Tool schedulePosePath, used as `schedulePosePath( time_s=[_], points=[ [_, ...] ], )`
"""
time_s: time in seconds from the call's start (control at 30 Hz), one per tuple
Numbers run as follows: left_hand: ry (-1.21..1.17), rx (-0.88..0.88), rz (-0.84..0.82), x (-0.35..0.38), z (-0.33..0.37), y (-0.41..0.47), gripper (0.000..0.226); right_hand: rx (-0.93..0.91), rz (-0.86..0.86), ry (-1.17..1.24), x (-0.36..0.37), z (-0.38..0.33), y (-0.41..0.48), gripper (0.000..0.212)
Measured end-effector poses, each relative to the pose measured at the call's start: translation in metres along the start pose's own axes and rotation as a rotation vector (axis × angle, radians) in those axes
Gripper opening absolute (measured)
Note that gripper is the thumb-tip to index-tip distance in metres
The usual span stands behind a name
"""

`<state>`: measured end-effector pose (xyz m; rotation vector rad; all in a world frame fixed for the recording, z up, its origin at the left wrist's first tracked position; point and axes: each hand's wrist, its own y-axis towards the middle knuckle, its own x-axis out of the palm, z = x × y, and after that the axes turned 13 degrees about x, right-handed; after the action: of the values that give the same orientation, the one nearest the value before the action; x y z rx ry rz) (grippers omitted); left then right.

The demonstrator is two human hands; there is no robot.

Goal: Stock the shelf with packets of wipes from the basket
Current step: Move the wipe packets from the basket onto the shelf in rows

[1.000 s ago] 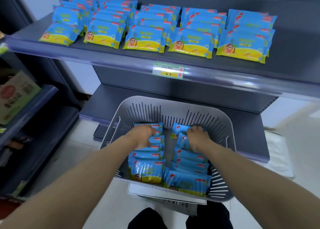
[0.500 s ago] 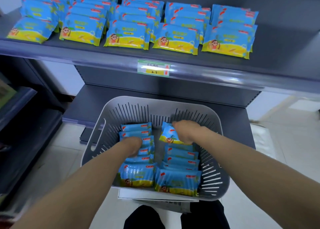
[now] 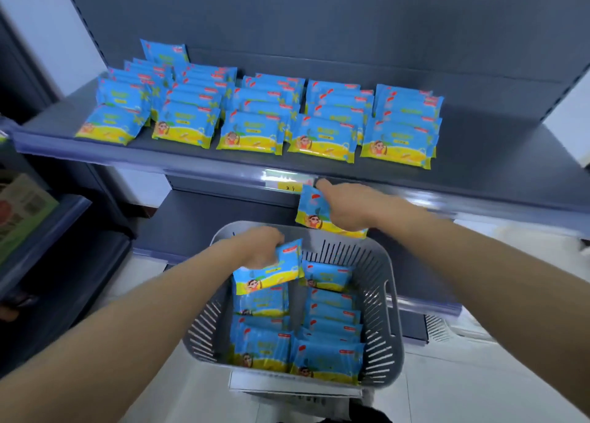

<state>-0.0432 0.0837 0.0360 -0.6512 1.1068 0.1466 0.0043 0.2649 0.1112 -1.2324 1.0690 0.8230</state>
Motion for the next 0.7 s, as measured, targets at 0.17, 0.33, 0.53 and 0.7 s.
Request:
schedulePosePath(
  time_s=[0.17,0.33,0.53,0.7],
  points=[
    [0.047,0.135,0.178,-0.087,0.038,-0.003,0.010,0.081,0.222,0.011,-0.071,0.054,0.005,0.054],
    [0.071,0.241,0.344,-0.155,0.075,0.010,0.012,0.196,0.220,0.035,-0.087,0.121,0.030,0.048],
    [0.011,0.253,0.379,-0.184,0.091,0.037,0.016,0.196,0.135,0.098,-0.068,0.151,0.057,0.060],
    [-0.032,0.198,0.375,-0.197,0.091,0.068,0.010,0.150,0.080,0.045,-0.072,0.167,0.082,0.056]
  ],
)
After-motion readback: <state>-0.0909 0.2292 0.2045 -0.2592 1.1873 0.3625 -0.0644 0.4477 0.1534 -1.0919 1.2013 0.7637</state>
